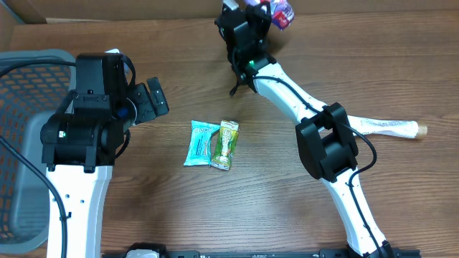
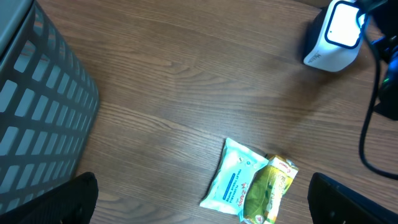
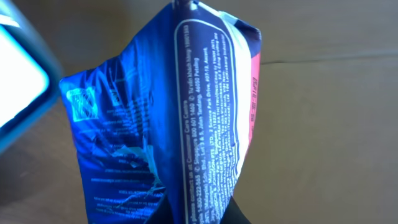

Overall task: Scan the item barcode
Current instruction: 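Hold the bag's barcode side in front of the white scanner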

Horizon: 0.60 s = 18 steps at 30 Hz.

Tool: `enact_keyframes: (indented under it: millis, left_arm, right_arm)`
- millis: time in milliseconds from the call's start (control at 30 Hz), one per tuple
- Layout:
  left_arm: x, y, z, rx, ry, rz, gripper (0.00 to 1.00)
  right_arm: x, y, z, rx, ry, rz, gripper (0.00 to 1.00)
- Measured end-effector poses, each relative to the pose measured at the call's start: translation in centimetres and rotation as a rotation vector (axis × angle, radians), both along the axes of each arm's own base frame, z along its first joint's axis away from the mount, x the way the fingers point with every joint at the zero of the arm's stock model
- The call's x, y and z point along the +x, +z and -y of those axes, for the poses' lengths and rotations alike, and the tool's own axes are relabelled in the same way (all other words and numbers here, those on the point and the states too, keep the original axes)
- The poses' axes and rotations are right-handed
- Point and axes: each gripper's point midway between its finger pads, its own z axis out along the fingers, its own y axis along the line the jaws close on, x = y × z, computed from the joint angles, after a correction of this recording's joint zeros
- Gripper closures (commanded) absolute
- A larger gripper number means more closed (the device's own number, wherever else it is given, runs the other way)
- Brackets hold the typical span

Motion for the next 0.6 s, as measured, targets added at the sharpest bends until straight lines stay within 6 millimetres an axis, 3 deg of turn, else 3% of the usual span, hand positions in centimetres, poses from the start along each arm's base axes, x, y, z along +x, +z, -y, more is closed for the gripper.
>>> enact_keyframes:
  millis: [100,200,433,600]
  left_arm:
    - [0.0,0.0,0.0,0.000,0.000,0.000,0.00]
    - [0.0,0.0,0.0,0.000,0.000,0.000,0.01]
    - [0.0,0.0,0.0,0.000,0.000,0.000,0.00]
    - [0.0,0.0,0.0,0.000,0.000,0.000,0.01]
  right_arm:
    - [-0.1,-1.2,0.0,-0.014,0.006,-0.014,0.96]
    - [0.0,-1.2,-0.1,-0.016,0.008,0.000,0.96]
    - [0.2,1.3,-0.2,-0.013,-0.006,0.109,0.96]
    - [-0.1,2.0,-0.7,-0.038,-0.011,0.122,0.96]
